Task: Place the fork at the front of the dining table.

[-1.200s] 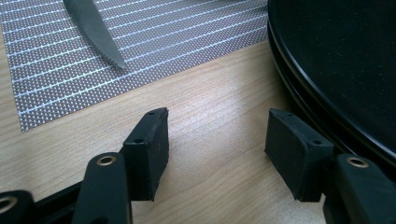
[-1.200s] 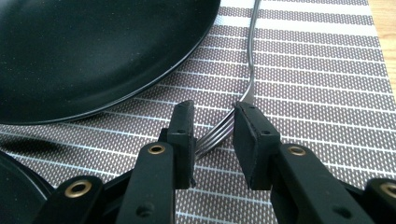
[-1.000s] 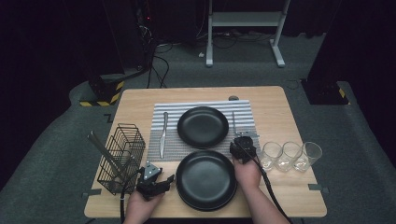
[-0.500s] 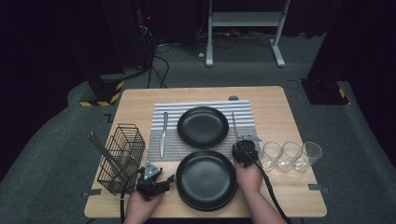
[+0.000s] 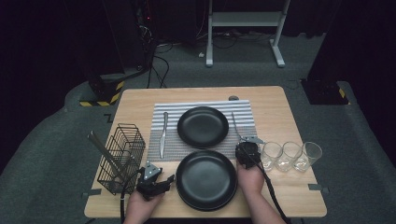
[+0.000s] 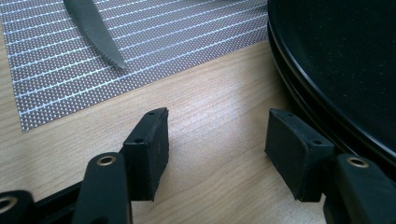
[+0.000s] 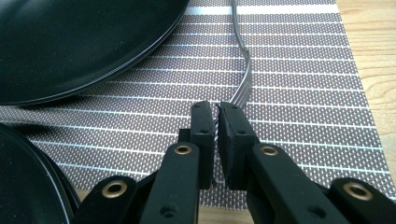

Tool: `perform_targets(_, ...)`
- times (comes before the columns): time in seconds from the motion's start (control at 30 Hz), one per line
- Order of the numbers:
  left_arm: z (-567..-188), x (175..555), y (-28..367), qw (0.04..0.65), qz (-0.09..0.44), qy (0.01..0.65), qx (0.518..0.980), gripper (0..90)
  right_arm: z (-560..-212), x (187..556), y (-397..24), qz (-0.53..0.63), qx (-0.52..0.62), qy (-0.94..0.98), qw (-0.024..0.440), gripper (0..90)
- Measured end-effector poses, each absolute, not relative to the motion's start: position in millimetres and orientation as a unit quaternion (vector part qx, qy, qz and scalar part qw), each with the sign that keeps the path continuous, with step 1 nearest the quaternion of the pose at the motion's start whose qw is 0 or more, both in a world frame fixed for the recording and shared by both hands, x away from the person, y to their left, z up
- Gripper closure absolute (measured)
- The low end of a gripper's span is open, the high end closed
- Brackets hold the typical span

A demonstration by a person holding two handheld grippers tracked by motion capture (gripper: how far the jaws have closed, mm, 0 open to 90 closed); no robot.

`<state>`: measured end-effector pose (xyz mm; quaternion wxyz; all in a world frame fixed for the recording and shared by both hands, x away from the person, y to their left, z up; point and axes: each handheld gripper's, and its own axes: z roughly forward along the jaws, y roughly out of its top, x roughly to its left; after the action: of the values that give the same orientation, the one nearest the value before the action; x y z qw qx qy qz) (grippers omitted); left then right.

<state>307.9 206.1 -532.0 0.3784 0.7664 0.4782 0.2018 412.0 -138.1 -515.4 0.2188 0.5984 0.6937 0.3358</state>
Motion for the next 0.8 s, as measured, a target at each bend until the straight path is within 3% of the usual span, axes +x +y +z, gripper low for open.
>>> perform_targets(0.57, -532.0, 308.1, 206.7, 0.380, 0.200, 0.479, 0.766, 39.6, -512.8, 418.7, -125.7, 0.360, 0.591, 0.699, 0.180, 84.5)
perform_targets(0.63, -532.0, 308.1, 206.8, 0.381, 0.199, 0.479, 0.766, 39.7, -512.9, 418.5, -124.0, 0.364, 0.589, 0.701, 0.172, 88.0)
perform_targets(0.8, -532.0, 308.1, 206.7, 0.380, 0.200, 0.478, 0.766, 39.6, -512.0, 418.7, -124.5, 0.363, 0.584, 0.704, 0.177, 87.0)
